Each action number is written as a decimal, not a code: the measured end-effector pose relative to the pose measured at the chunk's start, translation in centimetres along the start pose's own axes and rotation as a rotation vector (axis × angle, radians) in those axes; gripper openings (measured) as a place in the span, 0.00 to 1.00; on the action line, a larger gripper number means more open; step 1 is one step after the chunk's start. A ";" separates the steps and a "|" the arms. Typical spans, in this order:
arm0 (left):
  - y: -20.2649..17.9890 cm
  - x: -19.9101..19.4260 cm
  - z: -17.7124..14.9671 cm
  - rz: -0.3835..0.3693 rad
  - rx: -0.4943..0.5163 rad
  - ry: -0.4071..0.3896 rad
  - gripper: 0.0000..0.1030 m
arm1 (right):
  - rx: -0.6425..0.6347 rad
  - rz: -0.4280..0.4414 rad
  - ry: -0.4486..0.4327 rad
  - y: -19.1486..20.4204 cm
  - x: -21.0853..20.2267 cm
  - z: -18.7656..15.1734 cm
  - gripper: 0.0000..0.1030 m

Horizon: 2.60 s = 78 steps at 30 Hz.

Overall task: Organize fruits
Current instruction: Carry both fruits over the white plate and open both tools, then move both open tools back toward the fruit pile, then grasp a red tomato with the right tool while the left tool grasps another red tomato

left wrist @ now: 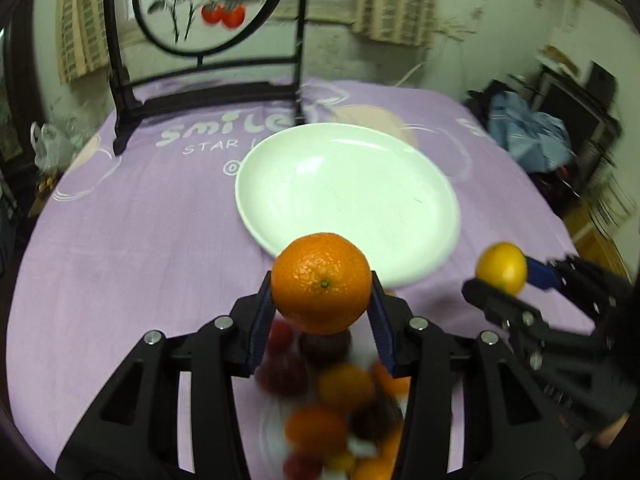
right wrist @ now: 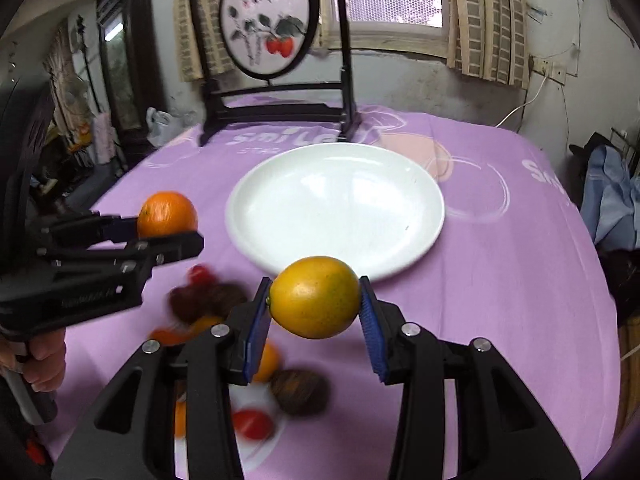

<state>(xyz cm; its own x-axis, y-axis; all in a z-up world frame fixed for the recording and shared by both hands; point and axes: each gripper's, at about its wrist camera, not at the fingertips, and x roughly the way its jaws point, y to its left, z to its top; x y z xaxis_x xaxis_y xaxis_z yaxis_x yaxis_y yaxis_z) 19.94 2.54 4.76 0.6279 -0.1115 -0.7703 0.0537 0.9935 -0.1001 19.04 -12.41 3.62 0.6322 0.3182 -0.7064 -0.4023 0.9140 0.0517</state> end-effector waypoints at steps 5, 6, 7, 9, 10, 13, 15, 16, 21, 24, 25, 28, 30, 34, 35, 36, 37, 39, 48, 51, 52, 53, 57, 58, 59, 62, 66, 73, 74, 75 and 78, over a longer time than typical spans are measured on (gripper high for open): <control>0.6 5.0 2.5 0.026 -0.046 0.070 0.43 | -0.003 -0.002 0.051 -1.5 4.5 1.4 0.41; 0.5 5.7 2.9 0.026 -0.045 0.074 0.43 | -0.005 -0.001 0.064 -1.6 5.2 1.5 0.41; 0.4 6.2 3.1 0.030 -0.042 0.078 0.43 | -0.006 -0.003 0.075 -1.6 5.8 1.7 0.41; 0.1 7.2 3.4 0.037 -0.035 0.089 0.44 | -0.010 -0.007 0.103 -1.5 6.9 1.8 0.42; 0.0 7.5 3.4 0.034 -0.035 0.095 0.44 | -0.015 -0.009 0.120 -1.5 7.5 2.0 0.42; -0.1 8.0 3.5 0.012 -0.057 0.105 0.62 | -0.030 -0.025 0.119 -1.3 7.7 2.0 0.47; 0.0 7.2 3.5 0.008 -0.070 0.053 0.74 | -0.035 -0.027 0.098 -1.2 7.0 1.9 0.48; 0.0 6.7 3.5 0.012 -0.069 0.035 0.74 | -0.034 -0.029 0.097 -1.2 6.7 1.7 0.48; -0.1 3.2 2.2 0.019 -0.025 -0.003 0.82 | -0.007 -0.001 0.072 -1.6 3.3 -0.2 0.49; 0.4 0.8 0.1 0.038 -0.019 -0.025 0.87 | 0.008 0.017 0.068 -1.7 1.4 -2.1 0.60; 0.6 0.1 -0.8 0.043 -0.014 -0.028 0.88 | 0.004 0.017 0.068 -1.6 0.8 -2.8 0.61; 0.8 -1.9 -3.6 0.049 0.009 -0.039 0.90 | -0.014 0.030 0.083 -0.9 -1.1 -5.1 0.61; 1.0 -3.0 -5.4 0.060 0.024 -0.051 0.91 | -0.032 0.048 0.093 -0.1 -2.4 -6.6 0.61; 2.2 -4.5 -8.3 0.080 0.004 -0.067 0.91 | -0.066 0.077 0.117 1.8 -4.1 -9.2 0.61; 2.6 -4.8 -8.9 0.076 -0.008 -0.070 0.91 | -0.081 0.081 0.126 2.5 -4.3 -9.9 0.61; 3.1 -5.0 -9.3 0.072 -0.016 -0.072 0.92 | -0.094 0.078 0.133 3.0 -4.4 -10.4 0.61; 3.4 -5.0 -9.7 0.070 -0.022 -0.071 0.93 | -0.106 0.075 0.143 3.5 -4.4 -10.9 0.61; 4.1 -5.0 -10.5 0.066 -0.034 -0.068 0.93 | -0.126 0.077 0.164 4.4 -4.1 -11.6 0.61; 6.9 -4.6 -11.7 0.015 -0.081 -0.056 0.93 | -0.131 0.043 0.205 5.4 -1.4 -11.3 0.44; 7.4 -4.8 -11.6 0.003 -0.094 -0.059 0.93 | -0.137 0.035 0.202 5.5 -0.7 -10.7 0.44; 7.4 -4.9 -11.6 0.004 -0.091 -0.060 0.93 | -0.142 0.037 0.201 5.6 -0.5 -10.5 0.42; 7.4 -4.9 -11.7 0.004 -0.087 -0.060 0.93 | -0.145 0.043 0.196 5.7 -0.4 -10.5 0.40; 7.4 -4.6 -12.1 0.016 -0.072 -0.047 0.93 | -0.147 0.061 0.175 5.9 -0.4 -10.6 0.29; 7.4 -4.5 -12.2 0.015 -0.068 -0.042 0.93 | -0.135 0.069 0.169 5.6 -0.4 -10.6 0.29; 7.4 -4.5 -12.4 0.013 -0.065 -0.037 0.93 | -0.115 0.087 0.167 5.3 -0.6 -10.7 0.29; 7.0 -4.6 -13.2 0.002 -0.032 -0.023 0.93 | -0.081 0.111 0.155 4.6 -1.3 -10.8 0.29; 5.3 -5.2 -14.5 -0.003 0.061 -0.013 0.93 | -0.049 0.135 0.140 3.9 -1.8 -10.7 0.29; 3.1 -4.3 -15.7 0.044 0.183 0.028 0.82 | -0.050 0.160 0.114 3.7 -2.7 -10.8 0.29; 3.1 -4.0 -15.7 0.044 0.185 0.036 0.78 | -0.051 0.162 0.112 3.7 -2.8 -10.8 0.29; 3.0 -3.6 -15.5 0.034 0.182 0.051 0.71 | -0.050 0.163 0.110 3.7 -2.9 -10.9 0.29; 2.8 -3.0 -15.3 0.021 0.181 0.069 0.68 | -0.045 0.173 0.109 3.6 -3.0 -10.8 0.29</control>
<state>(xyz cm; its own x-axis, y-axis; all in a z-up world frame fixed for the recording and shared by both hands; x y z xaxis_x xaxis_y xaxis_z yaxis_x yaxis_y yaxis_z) 6.35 5.33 -2.85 0.5762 -0.0860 -0.8128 0.1843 0.9825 0.0267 8.49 -12.79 -1.68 0.4766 0.4386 -0.7619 -0.5295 0.8351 0.1494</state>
